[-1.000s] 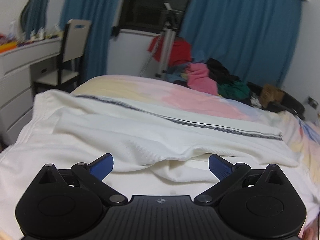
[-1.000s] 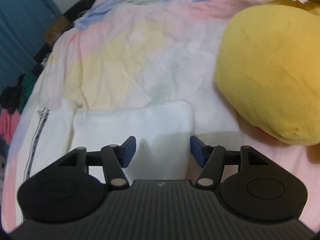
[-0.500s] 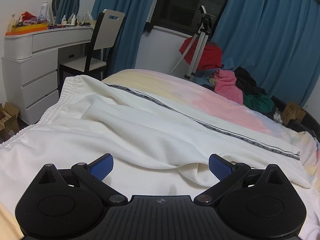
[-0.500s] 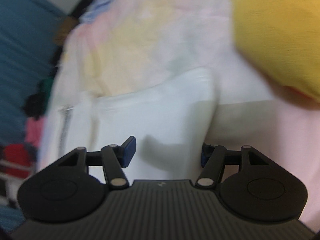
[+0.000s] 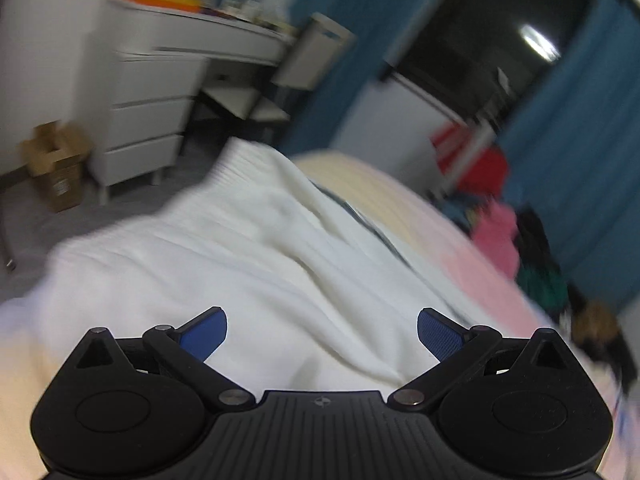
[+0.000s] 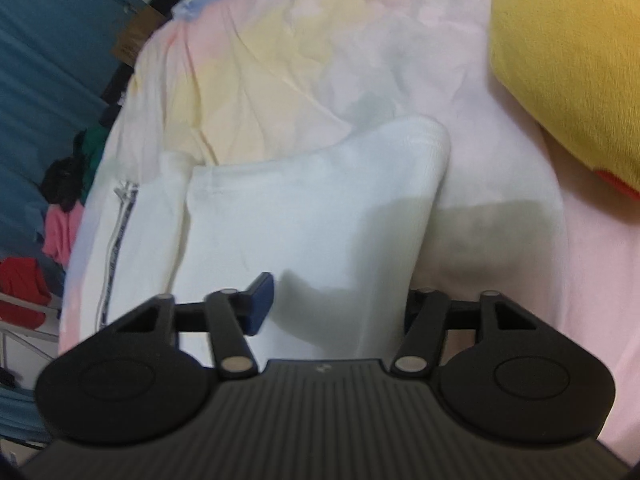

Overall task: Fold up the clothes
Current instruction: 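Grasp the elastic waistband with the left gripper while the right gripper pinches the leg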

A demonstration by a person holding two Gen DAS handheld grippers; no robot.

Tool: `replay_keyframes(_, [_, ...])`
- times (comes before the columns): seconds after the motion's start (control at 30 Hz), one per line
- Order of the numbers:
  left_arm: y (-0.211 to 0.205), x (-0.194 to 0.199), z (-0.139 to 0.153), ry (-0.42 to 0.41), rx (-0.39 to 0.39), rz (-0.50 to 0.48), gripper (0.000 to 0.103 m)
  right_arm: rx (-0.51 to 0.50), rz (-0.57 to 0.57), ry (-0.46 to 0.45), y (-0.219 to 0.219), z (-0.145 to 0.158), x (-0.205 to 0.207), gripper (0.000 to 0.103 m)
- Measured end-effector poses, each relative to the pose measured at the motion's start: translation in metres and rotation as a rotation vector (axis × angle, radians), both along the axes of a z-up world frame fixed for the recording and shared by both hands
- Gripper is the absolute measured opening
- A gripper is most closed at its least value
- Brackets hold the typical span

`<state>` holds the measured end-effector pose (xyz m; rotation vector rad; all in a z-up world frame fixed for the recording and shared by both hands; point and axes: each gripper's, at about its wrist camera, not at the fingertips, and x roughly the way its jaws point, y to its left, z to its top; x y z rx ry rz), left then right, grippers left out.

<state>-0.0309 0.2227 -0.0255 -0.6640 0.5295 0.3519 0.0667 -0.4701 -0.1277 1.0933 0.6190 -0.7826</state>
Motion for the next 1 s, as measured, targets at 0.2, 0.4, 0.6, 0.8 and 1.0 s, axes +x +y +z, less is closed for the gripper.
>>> replay_keyframes(0.2, [0.083, -0.065, 0.002, -0.047, -0.164, 0.211, 0.101, -0.007, -0.034, -0.099, -0.004, 0.011, -0.008, 0.01])
replay_keyframes(0.4, [0.135, -0.079, -0.05, 0.058, -0.458, 0.228, 0.089, -0.009, -0.06, -0.121, -0.002, 0.013, -0.006, 0.009])
replay_keyframes(0.6, [0.141, -0.062, -0.086, 0.077, -0.677, 0.153, 0.072, -0.058, -0.078, -0.149, -0.002, 0.023, -0.009, 0.008])
replay_keyframes(0.8, [0.129, -0.039, -0.091, 0.138, -0.63, 0.086, 0.059, -0.111, -0.086, -0.188, -0.004, 0.03, -0.008, 0.008])
replay_keyframes(1.0, [0.117, -0.035, -0.086, 0.081, -0.556, 0.088, 0.01, -0.061, -0.129, -0.175, -0.011, 0.018, -0.013, 0.006])
